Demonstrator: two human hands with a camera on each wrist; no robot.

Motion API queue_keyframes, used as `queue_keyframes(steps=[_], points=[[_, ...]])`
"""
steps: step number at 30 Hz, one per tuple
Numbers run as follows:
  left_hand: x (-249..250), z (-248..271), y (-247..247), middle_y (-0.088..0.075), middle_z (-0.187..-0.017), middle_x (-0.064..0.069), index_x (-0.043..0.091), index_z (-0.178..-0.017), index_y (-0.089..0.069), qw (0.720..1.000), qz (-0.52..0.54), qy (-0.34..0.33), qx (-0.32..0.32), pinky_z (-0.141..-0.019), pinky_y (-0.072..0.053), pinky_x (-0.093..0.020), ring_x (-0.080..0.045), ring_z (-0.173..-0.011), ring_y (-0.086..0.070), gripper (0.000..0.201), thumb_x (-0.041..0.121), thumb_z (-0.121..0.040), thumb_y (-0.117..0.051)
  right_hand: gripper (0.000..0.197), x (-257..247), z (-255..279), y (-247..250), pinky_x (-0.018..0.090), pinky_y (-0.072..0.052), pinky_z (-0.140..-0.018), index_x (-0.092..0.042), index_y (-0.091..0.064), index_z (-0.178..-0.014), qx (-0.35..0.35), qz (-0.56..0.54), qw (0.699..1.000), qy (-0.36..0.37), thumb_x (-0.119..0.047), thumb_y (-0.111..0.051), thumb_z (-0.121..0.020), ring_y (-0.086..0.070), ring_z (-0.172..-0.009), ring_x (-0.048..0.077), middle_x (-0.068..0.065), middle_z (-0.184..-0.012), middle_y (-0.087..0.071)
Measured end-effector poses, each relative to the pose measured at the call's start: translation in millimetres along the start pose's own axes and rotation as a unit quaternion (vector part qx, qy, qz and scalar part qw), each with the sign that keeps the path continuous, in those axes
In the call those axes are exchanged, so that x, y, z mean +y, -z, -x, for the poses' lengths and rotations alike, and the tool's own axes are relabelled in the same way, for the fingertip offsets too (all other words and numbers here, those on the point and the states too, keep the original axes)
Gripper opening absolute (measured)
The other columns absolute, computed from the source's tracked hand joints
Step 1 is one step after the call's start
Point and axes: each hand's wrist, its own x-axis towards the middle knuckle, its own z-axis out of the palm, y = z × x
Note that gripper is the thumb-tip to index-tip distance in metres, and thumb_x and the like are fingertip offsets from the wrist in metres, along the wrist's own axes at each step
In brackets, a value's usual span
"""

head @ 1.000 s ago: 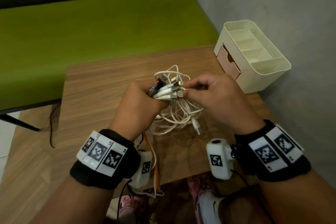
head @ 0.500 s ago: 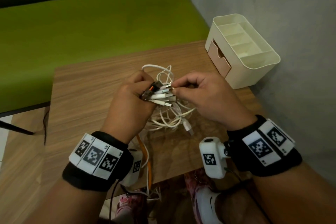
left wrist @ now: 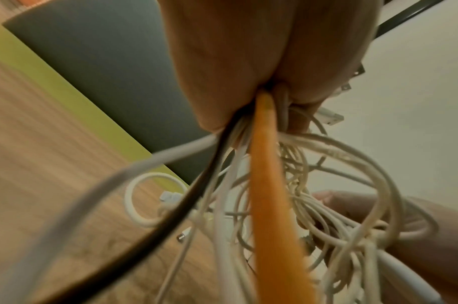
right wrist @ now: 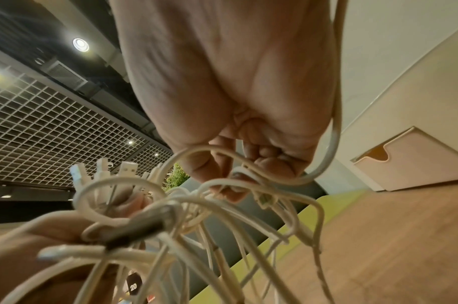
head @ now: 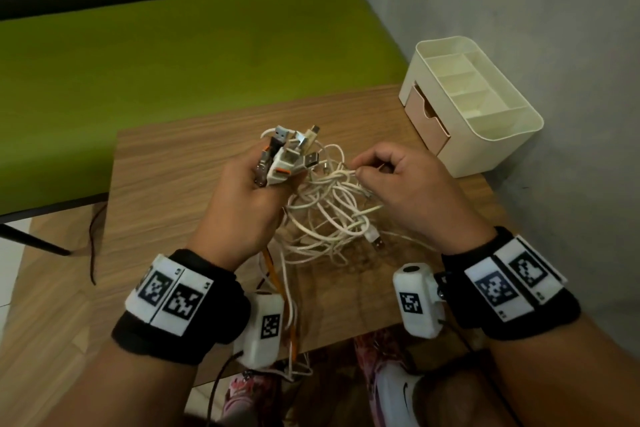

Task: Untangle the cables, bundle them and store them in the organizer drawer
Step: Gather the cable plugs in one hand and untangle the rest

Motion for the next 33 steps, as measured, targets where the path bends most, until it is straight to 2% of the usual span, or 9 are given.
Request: queue_keyframes(steps=[4, 9, 12, 15, 17, 20, 24, 27, 33], points=[[-2.4, -1.2, 1.7, -0.051, -0.050, 0.023, 0.027, -0.079, -0.058, 0.999, 0.026, 0.025, 0.028, -0.047, -0.033, -0.014, 0.005, -0.043, -0.045, 0.031, 0.002, -0.096, -0.056, 0.008, -2.3, 1.4, -5.0, 0.008, -0.041, -0.061, -0.030, -0.066, -0.093, 0.023, -0.012, 0.999, 0.032, -0.032, -0.071, -0.087, -0.055, -0.072, -0.003, -0.013, -0.091, -0.057], [-2.7, -0.2, -5.4, -0.038, -0.051, 0.007, 0.020, -0.074, -0.059, 0.988, 0.119, 0.089, 0.045, -0.041, -0.024, -0.020, -0.009, -0.040, -0.030, 0.025, 0.008, -0.096, -0.057, 0.023, -5.0, 3.4, -17.4, 0.007, -0.038, -0.072, -0.030, -0.067, -0.102, -0.029, 0.050, 0.996, 0.074, -0.041, -0.074, -0.084, -0.054, -0.093, -0.004, -0.018, -0.100, -0.059], [-2.4, -0.7, -8.7, -0.052, -0.053, 0.010, 0.013, -0.082, -0.061, 0.989, 0.099, 0.068, 0.090, -0.042, -0.034, -0.021, -0.005, -0.042, -0.044, 0.012, 0.012, -0.093, -0.063, 0.012, -4.6, 2.7, -22.2, 0.010, -0.039, -0.060, -0.028, -0.069, -0.094, -0.006, 0.057, 0.996, 0.067, -0.038, -0.071, -0.087, -0.058, -0.077, -0.003, -0.016, -0.083, -0.065], [-5.2, 2.1, -10.8, -0.070, -0.083, 0.000, 0.024, -0.092, -0.067, 0.990, 0.040, -0.004, 0.136, -0.061, -0.049, -0.022, -0.009, -0.072, -0.064, 0.011, 0.016, -0.086, -0.073, 0.012, -4.1, 2.7, -23.0, 0.013, -0.040, -0.056, -0.026, -0.070, -0.092, 0.025, 0.080, 0.993, 0.087, -0.038, -0.068, -0.090, -0.059, -0.071, -0.001, -0.014, -0.076, -0.066], [-5.9, 6.2, -14.9, -0.071, -0.088, -0.004, 0.026, -0.091, -0.067, 0.986, 0.022, -0.038, 0.163, -0.065, -0.050, -0.024, -0.012, -0.078, -0.065, 0.015, 0.017, -0.083, -0.076, 0.015, -5.2, 3.7, -23.5, 0.015, -0.038, -0.052, -0.025, -0.069, -0.091, 0.036, 0.104, 0.989, 0.103, -0.039, -0.065, -0.092, -0.059, -0.065, 0.002, -0.013, -0.073, -0.065], [-3.0, 11.3, -14.2, -0.069, -0.073, 0.012, 0.023, -0.086, -0.066, 0.976, 0.073, -0.041, 0.201, -0.057, -0.045, -0.020, -0.002, -0.062, -0.058, 0.013, 0.023, -0.081, -0.078, 0.021, -2.7, 2.8, -22.8, 0.025, -0.037, -0.051, -0.022, -0.066, -0.088, 0.040, 0.140, 0.986, 0.087, -0.040, -0.059, -0.096, -0.054, -0.059, 0.005, -0.009, -0.067, -0.060], [0.7, 7.5, 6.9, -0.053, -0.058, 0.010, 0.023, -0.075, -0.058, 0.957, 0.162, 0.005, 0.240, -0.046, -0.031, -0.021, -0.007, -0.047, -0.040, 0.018, 0.024, -0.090, -0.068, 0.033, 7.6, -3.8, -14.2, 0.030, -0.037, -0.053, -0.020, -0.057, -0.073, 0.029, 0.171, 0.985, 0.010, -0.039, -0.051, -0.100, -0.053, -0.059, 0.014, -0.005, -0.062, -0.055], [2.2, 5.3, 19.6, -0.040, -0.053, 0.007, 0.023, -0.070, -0.050, 0.964, 0.156, 0.052, 0.210, -0.043, -0.025, -0.020, -0.011, -0.045, -0.030, 0.028, 0.020, -0.096, -0.062, 0.041, 8.6, -6.6, -9.1, 0.029, -0.028, -0.051, -0.022, -0.048, -0.063, 0.029, 0.146, 0.988, -0.028, -0.039, -0.051, -0.101, -0.046, -0.055, 0.012, -0.004, -0.058, -0.051], [13.6, 12.2, -0.7, -0.050, -0.045, 0.019, 0.017, -0.075, -0.062, 0.995, 0.061, 0.062, 0.058, -0.042, -0.031, -0.011, 0.005, -0.037, -0.040, 0.016, 0.008, -0.083, -0.072, 0.045, 3.3, -6.4, -14.8, 0.030, -0.034, -0.048, -0.023, -0.050, -0.057, 0.041, 0.098, 0.994, -0.039, -0.041, -0.055, -0.098, -0.046, -0.050, 0.014, -0.003, -0.053, -0.051]])
